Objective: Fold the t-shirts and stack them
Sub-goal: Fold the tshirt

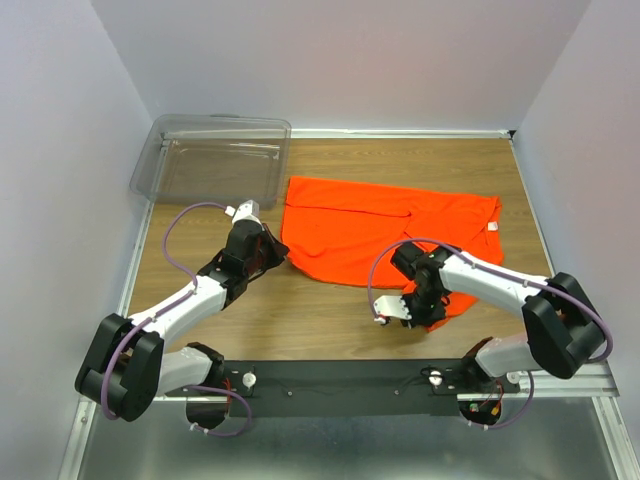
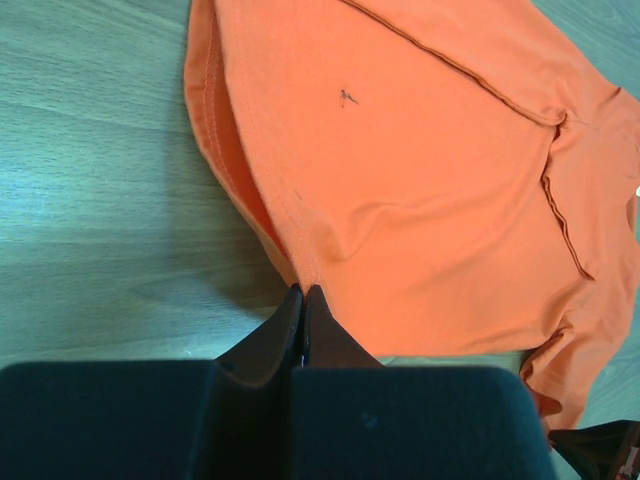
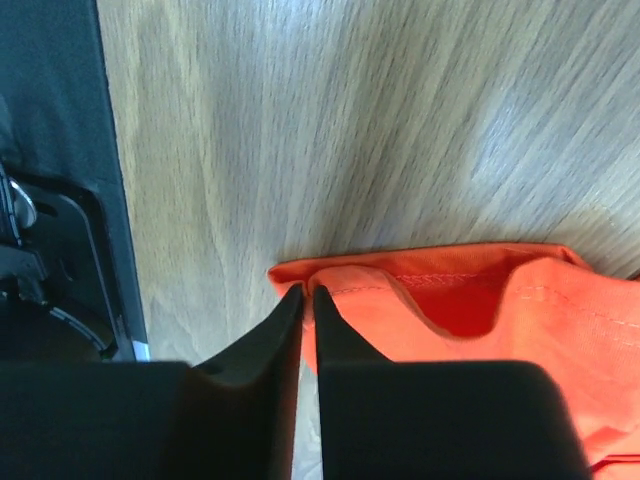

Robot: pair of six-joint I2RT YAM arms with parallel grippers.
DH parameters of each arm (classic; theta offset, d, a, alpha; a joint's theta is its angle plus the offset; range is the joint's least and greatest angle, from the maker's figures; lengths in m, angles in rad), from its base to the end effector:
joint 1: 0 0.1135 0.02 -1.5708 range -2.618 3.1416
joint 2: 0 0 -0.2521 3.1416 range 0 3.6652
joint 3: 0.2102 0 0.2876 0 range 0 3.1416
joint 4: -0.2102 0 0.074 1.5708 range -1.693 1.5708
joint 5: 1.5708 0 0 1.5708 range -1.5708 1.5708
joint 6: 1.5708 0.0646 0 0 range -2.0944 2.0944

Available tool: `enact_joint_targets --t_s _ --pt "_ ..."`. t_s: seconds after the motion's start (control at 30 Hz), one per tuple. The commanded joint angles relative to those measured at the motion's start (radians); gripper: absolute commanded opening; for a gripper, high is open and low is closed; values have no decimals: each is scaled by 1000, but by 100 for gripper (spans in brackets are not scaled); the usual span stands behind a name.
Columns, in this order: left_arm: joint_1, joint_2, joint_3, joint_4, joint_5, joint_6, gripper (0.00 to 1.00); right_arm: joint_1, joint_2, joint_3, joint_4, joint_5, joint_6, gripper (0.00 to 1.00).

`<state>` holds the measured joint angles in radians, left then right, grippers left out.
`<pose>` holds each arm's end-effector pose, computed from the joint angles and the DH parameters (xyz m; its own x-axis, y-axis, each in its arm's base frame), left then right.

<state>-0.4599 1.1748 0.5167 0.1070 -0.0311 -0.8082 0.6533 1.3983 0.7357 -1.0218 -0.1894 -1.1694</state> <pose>0.2698 -0.1314 0.1490 -0.6278 -0.4955 -0.6003 -0.0492 0.7949 -0.6047 0.1672 0.1433 0.0996 0.2256 -0.9658 -0.1279 -0.9529 -0.2461 0.1774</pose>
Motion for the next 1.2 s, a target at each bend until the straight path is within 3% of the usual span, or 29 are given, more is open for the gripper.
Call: enact_joint_targets --t_s 0.0,0.43,0.6,1.17 --pt "3 -1 -4 23 20 6 0 0 -30 40 -46 -24 11 1" --pt "3 -43 -33 13 23 1 0 -14 -436 143 -152 25 253 1" --pt "3 -53 -43 8 23 0 0 -127 -539 162 -193 70 278 1" --pt "3 -70 -46 -23 54 3 0 -356 -653 355 -192 62 319 1"
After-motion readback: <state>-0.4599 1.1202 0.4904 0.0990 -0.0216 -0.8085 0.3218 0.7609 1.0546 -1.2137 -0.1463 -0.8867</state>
